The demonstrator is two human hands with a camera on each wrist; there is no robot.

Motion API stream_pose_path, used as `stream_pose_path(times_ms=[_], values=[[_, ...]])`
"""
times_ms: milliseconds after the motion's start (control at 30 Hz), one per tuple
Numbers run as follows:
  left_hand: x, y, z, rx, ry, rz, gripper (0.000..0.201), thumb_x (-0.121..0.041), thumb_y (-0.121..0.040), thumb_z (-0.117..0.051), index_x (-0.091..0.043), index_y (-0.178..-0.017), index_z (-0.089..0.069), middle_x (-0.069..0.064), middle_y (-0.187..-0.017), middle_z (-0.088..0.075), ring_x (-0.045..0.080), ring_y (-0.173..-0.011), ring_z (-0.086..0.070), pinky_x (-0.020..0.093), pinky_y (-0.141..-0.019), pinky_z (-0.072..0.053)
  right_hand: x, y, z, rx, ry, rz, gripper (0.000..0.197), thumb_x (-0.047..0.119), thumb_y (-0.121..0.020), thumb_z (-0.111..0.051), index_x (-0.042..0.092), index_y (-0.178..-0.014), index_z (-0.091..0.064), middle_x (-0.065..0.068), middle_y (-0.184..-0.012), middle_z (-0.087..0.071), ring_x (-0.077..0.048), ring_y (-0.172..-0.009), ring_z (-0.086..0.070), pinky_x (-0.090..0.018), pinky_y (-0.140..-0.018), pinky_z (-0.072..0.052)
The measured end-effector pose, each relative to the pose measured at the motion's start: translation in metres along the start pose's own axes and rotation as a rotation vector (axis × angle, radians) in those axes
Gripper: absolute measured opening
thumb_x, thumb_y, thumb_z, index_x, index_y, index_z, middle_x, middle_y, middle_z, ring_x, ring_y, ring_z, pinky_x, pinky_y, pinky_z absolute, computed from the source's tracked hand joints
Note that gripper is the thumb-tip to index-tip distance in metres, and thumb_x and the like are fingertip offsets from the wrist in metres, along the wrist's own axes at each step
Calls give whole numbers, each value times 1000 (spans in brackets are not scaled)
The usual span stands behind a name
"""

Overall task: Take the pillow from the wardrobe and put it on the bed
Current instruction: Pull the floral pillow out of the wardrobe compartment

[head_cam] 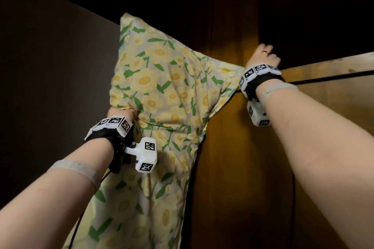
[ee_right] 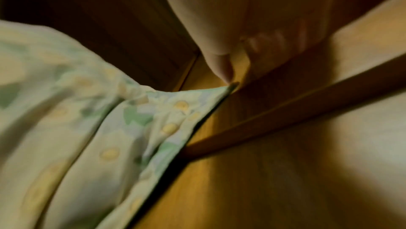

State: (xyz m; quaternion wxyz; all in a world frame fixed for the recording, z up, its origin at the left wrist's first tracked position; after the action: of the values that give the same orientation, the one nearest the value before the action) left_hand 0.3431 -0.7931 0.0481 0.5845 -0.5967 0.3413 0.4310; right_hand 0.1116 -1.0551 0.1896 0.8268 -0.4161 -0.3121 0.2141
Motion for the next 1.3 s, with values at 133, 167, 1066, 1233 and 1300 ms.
stream_pose_path(times_ms=[133,167,1066,1233,1300], values=[[-1,15,8,-19,38,44,46,-12,-77,-68,4,-118,-60,21,-121,-64,37,-110,-62,39,-95,-50,0,5,-19,203,287,458,59,31,-100,-31,16,-152,-8,-3,-162,-4,-23,-149,-1,-43,-122,-6],[-1,19,10,-14,40,48,46,-12,-77,-68,4,-119,-59,21,-121,-64,37,-110,-62,40,-96,-50,-7,7,-24,234,323,456,61,40,-100,-25,15,-152,-7,-3,-162,0,-22,-149,2,-42,-122,-4],[-2,139,65,198,267,169,9,-1,-67,-62,-2,-72,-54,13,-96,-59,27,-85,-58,29,-64,-50,-8,278,-87,1007,-944,-345,100,77,-70,-43,21,-150,-22,-5,-155,-30,-31,-139,-34,-49,-116,-26],[-4,160,102,189,311,132,37,2,-62,-60,1,-99,-63,9,-98,-58,26,-89,-57,35,-88,-53,7,301,-50,891,-942,-561,108,82,-69,-43,26,-152,-3,-8,-161,-8,-35,-146,-14,-57,-118,-11],[-6,170,115,203,290,110,34,1,-63,-59,-2,-96,-62,9,-98,-59,27,-89,-57,33,-83,-52,3,304,-46,922,-917,-578,113,91,-61,-35,28,-151,-11,-9,-159,-17,-36,-143,-24,-56,-116,-17]])
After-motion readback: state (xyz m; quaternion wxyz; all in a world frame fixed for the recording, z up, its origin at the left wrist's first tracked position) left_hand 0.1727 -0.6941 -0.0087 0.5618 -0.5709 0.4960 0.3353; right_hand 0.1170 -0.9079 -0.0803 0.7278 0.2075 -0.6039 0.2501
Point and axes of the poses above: each hand's wrist, its own y-axis away from the middle knuckle, its own z-axis out of the back of the hand, x = y × z, the point moved 3 cm from there along -y, towards the middle knuckle
